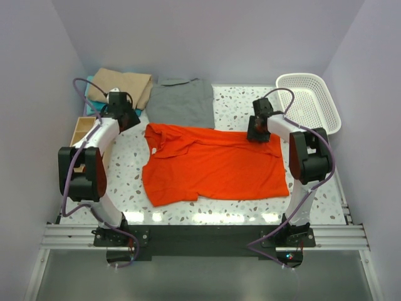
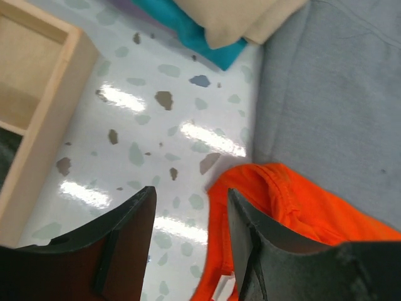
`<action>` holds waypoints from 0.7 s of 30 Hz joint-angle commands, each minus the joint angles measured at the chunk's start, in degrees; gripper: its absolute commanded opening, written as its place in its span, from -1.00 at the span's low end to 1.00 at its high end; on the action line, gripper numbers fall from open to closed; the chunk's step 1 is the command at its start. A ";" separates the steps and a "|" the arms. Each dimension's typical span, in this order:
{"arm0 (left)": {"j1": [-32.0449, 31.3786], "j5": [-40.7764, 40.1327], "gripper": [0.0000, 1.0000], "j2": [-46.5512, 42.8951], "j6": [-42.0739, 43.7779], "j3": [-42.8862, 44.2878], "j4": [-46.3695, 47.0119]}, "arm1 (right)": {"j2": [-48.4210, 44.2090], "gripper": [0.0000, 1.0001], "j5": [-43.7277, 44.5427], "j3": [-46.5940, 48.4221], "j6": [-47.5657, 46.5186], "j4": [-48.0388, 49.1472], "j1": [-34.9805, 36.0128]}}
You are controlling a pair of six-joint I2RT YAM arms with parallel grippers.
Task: Fold and stack the t-shirts
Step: Fold the tshirt
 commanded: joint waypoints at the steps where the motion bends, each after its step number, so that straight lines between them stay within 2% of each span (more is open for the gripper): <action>1: -0.04 13.32 0.08 -2.39 -0.05 -2.45 8.88 | 3.02 0.04 2.22 -0.92 -0.89 -3.89 -1.07; 2: -0.12 20.23 0.08 -2.13 -0.32 -3.24 10.81 | 3.20 0.04 2.04 -0.84 -0.89 -3.98 -0.99; 5: -2.57 27.48 0.07 -0.11 -1.81 -2.20 14.78 | 3.29 0.04 1.86 -0.75 -1.07 -3.98 -1.07; 8: -6.43 29.77 0.07 3.05 -1.64 0.96 14.69 | 3.29 0.04 1.78 -0.75 -1.15 -3.89 -1.07; 10: -7.50 32.76 0.07 4.11 -3.29 1.24 17.94 | 3.38 0.04 1.42 -0.57 -1.24 -3.98 -1.07; 12: -8.03 38.91 0.07 5.77 -5.84 0.10 26.52 | 3.55 0.04 1.34 -0.40 -1.24 -4.06 -0.98; 14: -8.21 42.17 0.07 8.14 -8.93 0.18 29.10 | 3.55 0.04 1.25 -0.48 -1.33 -4.06 -0.98; 16: -8.47 41.31 0.06 9.20 -8.94 0.97 27.80 | 3.38 0.04 1.33 -0.57 -1.33 -3.98 -1.07; 21: -8.56 32.53 0.06 7.81 -5.16 0.19 19.29 | 3.29 0.04 1.42 -0.84 -1.24 -3.98 -0.99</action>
